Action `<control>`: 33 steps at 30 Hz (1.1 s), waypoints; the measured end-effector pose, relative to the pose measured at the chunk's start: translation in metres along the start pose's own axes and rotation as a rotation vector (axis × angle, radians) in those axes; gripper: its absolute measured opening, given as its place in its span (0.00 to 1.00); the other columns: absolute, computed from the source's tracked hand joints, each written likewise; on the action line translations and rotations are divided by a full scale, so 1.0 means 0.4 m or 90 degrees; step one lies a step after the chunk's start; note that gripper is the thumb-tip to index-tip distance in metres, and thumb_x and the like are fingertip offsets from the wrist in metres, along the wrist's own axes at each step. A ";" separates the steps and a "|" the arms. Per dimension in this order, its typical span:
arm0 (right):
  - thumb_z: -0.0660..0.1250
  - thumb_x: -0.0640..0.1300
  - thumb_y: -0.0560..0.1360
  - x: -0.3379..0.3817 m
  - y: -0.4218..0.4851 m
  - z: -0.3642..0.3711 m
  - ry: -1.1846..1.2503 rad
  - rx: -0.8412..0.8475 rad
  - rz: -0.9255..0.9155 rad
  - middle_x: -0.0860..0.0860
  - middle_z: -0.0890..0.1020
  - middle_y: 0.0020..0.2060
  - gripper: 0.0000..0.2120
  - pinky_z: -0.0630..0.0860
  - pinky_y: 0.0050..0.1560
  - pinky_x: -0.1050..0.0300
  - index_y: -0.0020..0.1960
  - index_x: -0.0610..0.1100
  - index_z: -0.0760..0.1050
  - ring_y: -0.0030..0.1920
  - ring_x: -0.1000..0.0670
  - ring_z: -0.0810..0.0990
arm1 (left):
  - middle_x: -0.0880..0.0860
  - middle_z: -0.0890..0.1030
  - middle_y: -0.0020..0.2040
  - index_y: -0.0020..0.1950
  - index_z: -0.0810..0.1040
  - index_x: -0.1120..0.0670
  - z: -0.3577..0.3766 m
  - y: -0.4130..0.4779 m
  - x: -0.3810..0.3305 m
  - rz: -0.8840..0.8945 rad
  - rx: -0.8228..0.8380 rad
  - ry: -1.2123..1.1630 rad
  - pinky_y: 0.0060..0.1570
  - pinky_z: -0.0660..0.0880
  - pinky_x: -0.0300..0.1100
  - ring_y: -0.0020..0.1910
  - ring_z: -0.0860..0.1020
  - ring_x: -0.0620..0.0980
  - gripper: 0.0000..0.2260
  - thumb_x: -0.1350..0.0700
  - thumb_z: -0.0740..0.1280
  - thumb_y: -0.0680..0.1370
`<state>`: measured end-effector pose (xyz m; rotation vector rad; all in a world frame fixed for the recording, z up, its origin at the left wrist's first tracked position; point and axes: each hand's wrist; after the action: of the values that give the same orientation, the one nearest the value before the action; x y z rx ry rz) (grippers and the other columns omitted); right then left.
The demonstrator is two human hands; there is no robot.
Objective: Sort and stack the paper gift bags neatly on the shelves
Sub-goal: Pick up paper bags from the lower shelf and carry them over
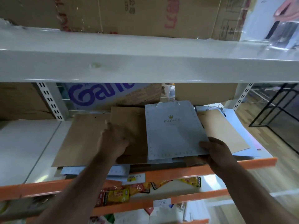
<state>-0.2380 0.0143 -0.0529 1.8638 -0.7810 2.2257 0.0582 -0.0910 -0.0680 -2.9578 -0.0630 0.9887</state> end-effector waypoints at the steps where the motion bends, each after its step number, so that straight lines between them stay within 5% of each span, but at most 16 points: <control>1: 0.59 0.28 0.77 -0.002 -0.010 0.004 0.004 -0.003 0.000 0.38 0.80 0.45 0.09 0.80 0.30 0.54 0.52 0.34 0.76 0.40 0.39 0.81 | 0.61 0.78 0.63 0.74 0.64 0.65 -0.002 0.003 0.000 0.004 0.008 -0.021 0.46 0.77 0.44 0.53 0.80 0.55 0.34 0.57 0.75 0.74; 3: 0.58 0.28 0.78 -0.005 -0.030 0.011 0.014 -0.007 -0.004 0.38 0.79 0.44 0.09 0.78 0.27 0.56 0.52 0.34 0.75 0.37 0.41 0.80 | 0.54 0.83 0.43 0.59 0.78 0.65 -0.007 0.017 0.006 -0.023 0.007 -0.105 0.32 0.72 0.35 0.37 0.80 0.46 0.16 0.59 0.74 0.74; 5: 0.58 0.28 0.78 -0.012 -0.045 0.013 0.015 -0.011 -0.006 0.38 0.79 0.43 0.09 0.77 0.27 0.56 0.53 0.34 0.75 0.36 0.42 0.80 | 0.53 0.78 0.37 0.47 0.78 0.61 -0.015 0.014 0.013 -0.062 0.000 -0.219 0.29 0.70 0.39 0.34 0.76 0.46 0.05 0.62 0.72 0.75; 9: 0.58 0.30 0.79 -0.024 -0.077 0.012 0.017 -0.018 -0.014 0.39 0.80 0.46 0.10 0.79 0.30 0.55 0.52 0.38 0.76 0.40 0.40 0.79 | 0.49 0.74 0.42 0.51 0.70 0.52 -0.036 -0.026 0.016 -0.085 -0.024 -0.361 0.37 0.73 0.43 0.40 0.74 0.46 0.09 0.62 0.69 0.78; 15: 0.59 0.29 0.78 -0.015 -0.136 0.002 0.053 0.006 -0.053 0.42 0.81 0.44 0.11 0.76 0.29 0.55 0.54 0.38 0.77 0.35 0.45 0.80 | 0.55 0.80 0.52 0.60 0.73 0.48 -0.097 -0.126 0.022 -0.154 -0.038 -0.563 0.54 0.80 0.57 0.50 0.80 0.58 0.21 0.69 0.69 0.74; 26: 0.63 0.29 0.76 -0.106 -0.338 0.004 0.058 0.141 -0.022 0.43 0.84 0.40 0.10 0.74 0.26 0.60 0.49 0.40 0.79 0.31 0.48 0.82 | 0.56 0.82 0.53 0.60 0.75 0.46 -0.158 -0.517 0.171 -0.260 -0.157 -0.613 0.51 0.81 0.59 0.50 0.81 0.60 0.20 0.69 0.67 0.77; 30: 0.63 0.31 0.77 -0.164 -0.388 0.050 0.021 0.188 -0.001 0.42 0.84 0.47 0.10 0.78 0.30 0.55 0.54 0.39 0.79 0.40 0.41 0.81 | 0.55 0.82 0.54 0.56 0.75 0.44 -0.205 -0.645 0.248 -0.281 -0.204 -0.608 0.49 0.81 0.58 0.51 0.81 0.60 0.17 0.67 0.68 0.78; 33: 0.61 0.31 0.79 -0.183 -0.425 0.097 -0.004 0.227 0.004 0.41 0.82 0.48 0.10 0.77 0.32 0.53 0.55 0.40 0.78 0.41 0.40 0.79 | 0.53 0.81 0.53 0.63 0.74 0.45 -0.247 -0.707 0.299 -0.300 -0.239 -0.588 0.52 0.80 0.60 0.50 0.80 0.59 0.18 0.65 0.68 0.79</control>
<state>-0.1160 0.1580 -0.0675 2.0151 -0.4088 2.4956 0.2043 0.1960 -0.0515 -2.2335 -0.9757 2.2795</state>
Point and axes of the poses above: each hand's wrist, its own y-axis towards the middle knuckle, its own z-axis out of the palm, x = y × z
